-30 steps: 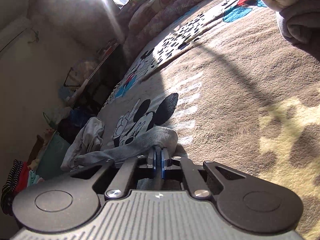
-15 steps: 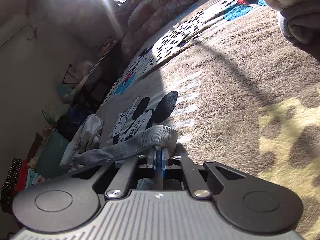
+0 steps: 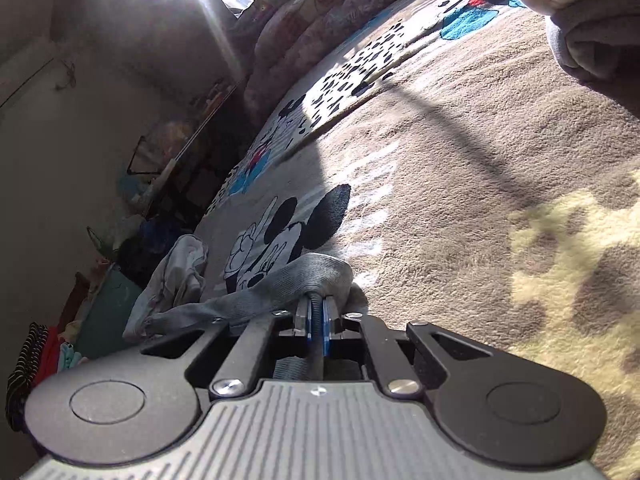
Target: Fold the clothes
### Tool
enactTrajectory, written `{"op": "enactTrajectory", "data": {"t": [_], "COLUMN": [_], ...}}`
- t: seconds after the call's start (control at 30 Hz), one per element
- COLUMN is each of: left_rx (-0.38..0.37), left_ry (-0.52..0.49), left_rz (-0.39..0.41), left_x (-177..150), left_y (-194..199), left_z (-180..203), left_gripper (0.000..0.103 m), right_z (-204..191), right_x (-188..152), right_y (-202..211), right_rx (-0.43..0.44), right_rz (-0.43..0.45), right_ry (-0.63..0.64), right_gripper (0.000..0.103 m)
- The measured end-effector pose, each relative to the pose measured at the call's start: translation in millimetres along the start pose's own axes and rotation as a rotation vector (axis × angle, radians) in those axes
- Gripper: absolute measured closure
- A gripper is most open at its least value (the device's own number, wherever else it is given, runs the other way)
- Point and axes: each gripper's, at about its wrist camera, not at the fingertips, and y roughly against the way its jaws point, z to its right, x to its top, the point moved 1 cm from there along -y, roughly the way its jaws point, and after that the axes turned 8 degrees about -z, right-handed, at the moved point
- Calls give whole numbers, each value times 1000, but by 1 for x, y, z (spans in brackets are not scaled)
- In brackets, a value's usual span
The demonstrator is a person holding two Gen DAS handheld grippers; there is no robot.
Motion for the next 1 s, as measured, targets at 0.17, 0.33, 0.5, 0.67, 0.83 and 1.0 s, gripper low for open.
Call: {"op": "enactTrajectory", "data": {"t": [0.17,0.33,0.5,0.67,0.83,1.0], "left_rx": [-46,-77,-122,-69,-74,-80], "left_ry": [39,99,314,629,915,1344], "left_rz": [19,80,211,105,-37,8], "left_x": [-12,-10,-19,-54,-106,-176], "left_y": [9,18,46,34,11,17], "left_z": [-23,-30,-66,-101,-129,-168], "left_gripper": [97,86,55,67,69,68], "right_z": [2,2,-12,-45,-97,-109], "right_x": [2,1,-4,-24,-83,-107], "right_y": [0,5,32,62,46,32], "right_rx": [14,45,6,-82,-189,-228], "right_rz": [14,9,87,172,97,70], "right_ry": [-27,-42,56,292,709,788], "right_gripper": [96,90,53,57,57,60]}}
